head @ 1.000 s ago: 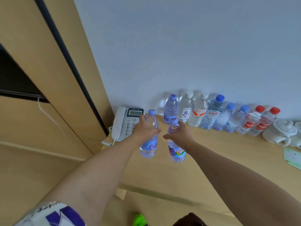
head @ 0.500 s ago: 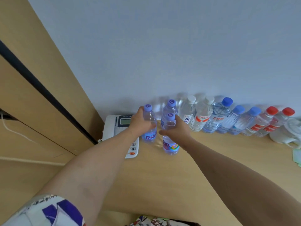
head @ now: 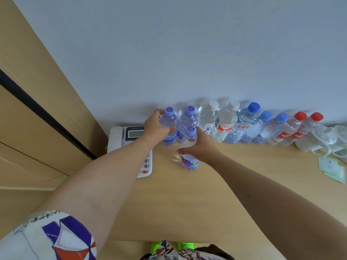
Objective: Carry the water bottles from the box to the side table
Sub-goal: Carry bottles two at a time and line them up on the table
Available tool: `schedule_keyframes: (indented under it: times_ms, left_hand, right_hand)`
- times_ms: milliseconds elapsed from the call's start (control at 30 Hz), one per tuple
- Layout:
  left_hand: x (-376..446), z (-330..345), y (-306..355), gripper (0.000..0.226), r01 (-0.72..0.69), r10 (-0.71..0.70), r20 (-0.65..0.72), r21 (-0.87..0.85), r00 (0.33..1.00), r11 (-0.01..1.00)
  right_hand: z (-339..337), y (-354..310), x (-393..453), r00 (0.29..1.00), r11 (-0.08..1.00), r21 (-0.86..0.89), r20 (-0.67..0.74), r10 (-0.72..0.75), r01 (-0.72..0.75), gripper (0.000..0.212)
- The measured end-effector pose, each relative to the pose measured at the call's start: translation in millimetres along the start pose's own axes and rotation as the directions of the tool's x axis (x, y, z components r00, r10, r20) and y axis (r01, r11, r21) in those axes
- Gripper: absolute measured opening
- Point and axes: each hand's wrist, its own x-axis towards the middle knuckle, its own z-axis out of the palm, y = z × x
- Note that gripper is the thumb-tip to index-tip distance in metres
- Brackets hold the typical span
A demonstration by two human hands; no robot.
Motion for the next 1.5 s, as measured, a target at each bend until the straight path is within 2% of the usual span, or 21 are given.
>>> schedule_keyframes:
  times_ms: [100, 233, 400, 567, 867, 1033, 1167, 1267, 1367, 1500]
  left_hand:
    - [-0.7, -0.2, -0.2, 0.062, -0.010, 0.010, -0.013, 0.001, 1.000, 1.000]
    - [-6.3, -0.2, 1.5, 0.066, -0.028, 0.029, -0.016, 0.048, 0.999, 0.998]
    - [-13.4, -10.9, -0.1, 0.074, -0.049, 0.052, -0.014, 0.147, 0.999, 0.988]
    - [-10.9, -15.6, 2.9, 0.066, -0.066, 0.069, -0.012, 0.154, 0.998, 0.986]
    - [0.6, 6.3, 16.1, 0.044, 0.023, -0.016, -0.125, 0.054, 0.992, 0.998]
    - [5.0, 6.2, 14.9, 0.053, 0.044, -0.045, -0.179, -0.008, 0.983, 0.999]
    - [4.1, -0.1, 14.5, 0.060, 0.039, -0.038, -0.119, 0.012, 0.992, 0.999]
    - [1.9, -4.6, 10.8, 0.070, 0.053, -0.053, -0.094, -0.004, 0.994, 0.999]
    - [-2.4, -9.4, 4.4, 0.076, 0.068, -0.066, -0.083, 0.019, 0.994, 0.998]
    - [-6.9, -20.3, -4.0, 0.073, 0.051, -0.044, -0.087, 0.068, 0.995, 0.996]
  right_hand:
    - [-2.6, -0.3, -4.8, 0.999, 0.995, -0.095, -0.046, 0.021, -0.025, 0.075]
    - [-2.4, -4.6, -7.5, 0.994, 0.995, -0.092, -0.102, 0.036, -0.045, 0.068]
    - [7.9, -13.7, -6.5, 0.999, 1.000, -0.031, -0.039, -0.008, 0.007, 0.066]
    - [5.4, -23.1, -1.2, 1.000, 0.983, -0.184, -0.007, -0.013, 0.011, 0.080]
    - [3.0, -21.1, 2.3, 0.999, 0.989, -0.141, -0.001, -0.047, 0.047, 0.069]
    - [6.6, -23.5, 6.2, 0.996, 0.989, -0.122, 0.018, -0.083, 0.085, 0.070]
    - [6.8, -24.6, 10.2, 0.993, 0.987, -0.124, 0.062, -0.097, 0.104, 0.072]
    - [6.4, -28.0, 11.0, 0.989, 0.970, -0.201, 0.082, -0.123, 0.137, 0.069]
    - [6.6, -35.0, 10.9, 0.994, 0.952, -0.287, 0.033, -0.105, 0.110, 0.070]
    - [7.2, -38.1, 10.2, 0.991, 0.971, -0.200, 0.023, -0.129, 0.131, 0.054]
